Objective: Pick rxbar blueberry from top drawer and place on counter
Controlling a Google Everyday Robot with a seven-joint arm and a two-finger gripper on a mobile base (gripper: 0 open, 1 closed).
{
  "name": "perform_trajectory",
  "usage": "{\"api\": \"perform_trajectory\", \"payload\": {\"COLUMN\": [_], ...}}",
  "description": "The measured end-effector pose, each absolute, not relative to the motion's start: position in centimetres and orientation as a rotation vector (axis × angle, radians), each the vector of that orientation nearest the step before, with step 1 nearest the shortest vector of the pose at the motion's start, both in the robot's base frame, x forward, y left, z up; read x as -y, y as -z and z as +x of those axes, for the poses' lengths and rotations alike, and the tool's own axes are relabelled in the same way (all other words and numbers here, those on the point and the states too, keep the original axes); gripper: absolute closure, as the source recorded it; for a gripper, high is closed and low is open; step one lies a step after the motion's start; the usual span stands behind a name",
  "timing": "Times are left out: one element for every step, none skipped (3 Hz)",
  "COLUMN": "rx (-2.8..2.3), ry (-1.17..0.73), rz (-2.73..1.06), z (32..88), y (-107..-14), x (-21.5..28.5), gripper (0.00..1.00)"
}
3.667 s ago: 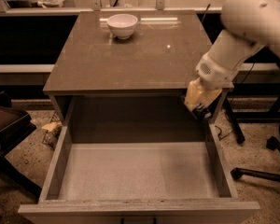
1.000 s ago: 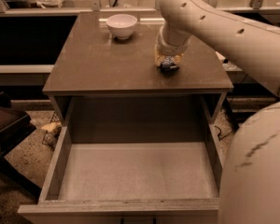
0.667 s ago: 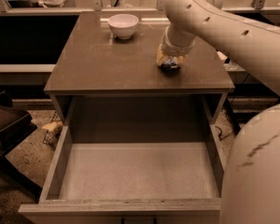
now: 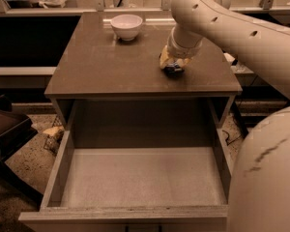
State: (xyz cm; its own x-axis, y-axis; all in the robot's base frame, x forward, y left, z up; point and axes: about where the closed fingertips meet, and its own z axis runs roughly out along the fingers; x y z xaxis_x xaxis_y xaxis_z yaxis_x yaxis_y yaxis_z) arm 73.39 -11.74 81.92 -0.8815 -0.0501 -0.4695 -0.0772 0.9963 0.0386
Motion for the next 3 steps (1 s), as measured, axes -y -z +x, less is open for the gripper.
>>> {"api": "perform_trajectory", "payload": {"rx": [-2.652,-2.652,-2.652], "ry": [-0.077,-0.077,-0.077], "rz": [-0.09,-0.09,-0.09], "z": [73.39,73.39,73.39], "y": [-82.06,-82.16,-82.21], "x": [11.74,11.74,11.73], "gripper": [0.37,0.13,0.0]}}
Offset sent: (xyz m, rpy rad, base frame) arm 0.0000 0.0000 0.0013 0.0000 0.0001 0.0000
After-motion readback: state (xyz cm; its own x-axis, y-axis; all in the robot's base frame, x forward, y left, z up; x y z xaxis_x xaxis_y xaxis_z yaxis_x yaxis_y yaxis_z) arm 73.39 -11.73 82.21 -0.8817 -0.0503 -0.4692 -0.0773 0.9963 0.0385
